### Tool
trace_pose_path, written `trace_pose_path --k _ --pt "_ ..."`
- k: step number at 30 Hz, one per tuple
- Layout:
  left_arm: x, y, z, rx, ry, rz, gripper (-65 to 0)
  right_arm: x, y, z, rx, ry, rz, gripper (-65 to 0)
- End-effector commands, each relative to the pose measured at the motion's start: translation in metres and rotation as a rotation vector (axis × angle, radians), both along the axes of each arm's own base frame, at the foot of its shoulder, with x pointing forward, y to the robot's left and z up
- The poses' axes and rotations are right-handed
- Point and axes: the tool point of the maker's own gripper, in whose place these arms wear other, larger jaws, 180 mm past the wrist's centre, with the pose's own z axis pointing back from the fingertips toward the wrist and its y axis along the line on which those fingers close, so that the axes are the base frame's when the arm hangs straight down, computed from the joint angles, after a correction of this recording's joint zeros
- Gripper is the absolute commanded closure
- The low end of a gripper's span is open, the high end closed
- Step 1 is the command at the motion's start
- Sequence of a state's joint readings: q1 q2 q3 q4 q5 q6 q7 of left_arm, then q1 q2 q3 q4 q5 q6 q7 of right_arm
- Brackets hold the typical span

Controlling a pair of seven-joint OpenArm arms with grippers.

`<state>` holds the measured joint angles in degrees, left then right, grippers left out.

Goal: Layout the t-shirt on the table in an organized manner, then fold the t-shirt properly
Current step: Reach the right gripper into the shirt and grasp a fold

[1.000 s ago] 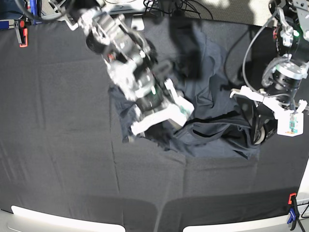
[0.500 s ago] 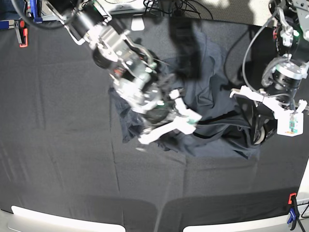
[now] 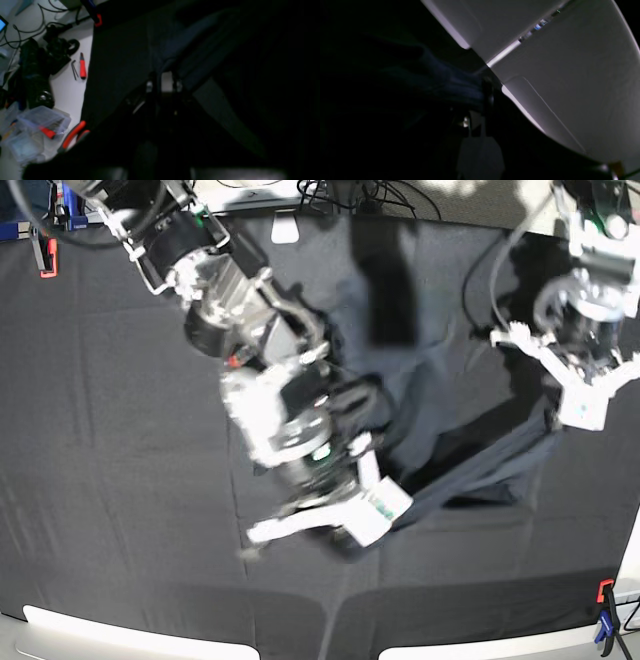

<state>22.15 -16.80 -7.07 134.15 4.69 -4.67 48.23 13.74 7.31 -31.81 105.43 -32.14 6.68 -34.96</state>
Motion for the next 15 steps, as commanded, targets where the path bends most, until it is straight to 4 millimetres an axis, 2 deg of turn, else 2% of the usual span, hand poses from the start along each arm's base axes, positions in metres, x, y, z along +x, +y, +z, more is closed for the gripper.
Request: trace_pose_path --k 1,3,6,10,15 --pt "-0.006 0.011 0.001 0.041 0.013 0.044 0.0 0.009 -0.027 0.029 0.020 -0.081 -0.100 0.0" --pt "-0.012 0.009 -0.006 0.030 0.041 0.037 0.0 0.007 -0.043 0.025 0.043 -0.034 -0.137 0.0" --pt "-0.020 0.003 -0.017 -0.006 0.082 0.014 0.0 -0.012 -0.054 -0.004 -0.015 0.123 -0.094 0.0" --pt "-0.034 -0.020 -0.034 -0.062 0.165 -0.100 0.0 -0.066 -0.057 -0.047 -0.120 0.299 0.063 0.0" --pt "-0.048 -0.042 -0.047 -0.130 0.243 -0.199 0.0 -0.124 -0.069 -0.056 -0.182 0.350 0.132 0.0"
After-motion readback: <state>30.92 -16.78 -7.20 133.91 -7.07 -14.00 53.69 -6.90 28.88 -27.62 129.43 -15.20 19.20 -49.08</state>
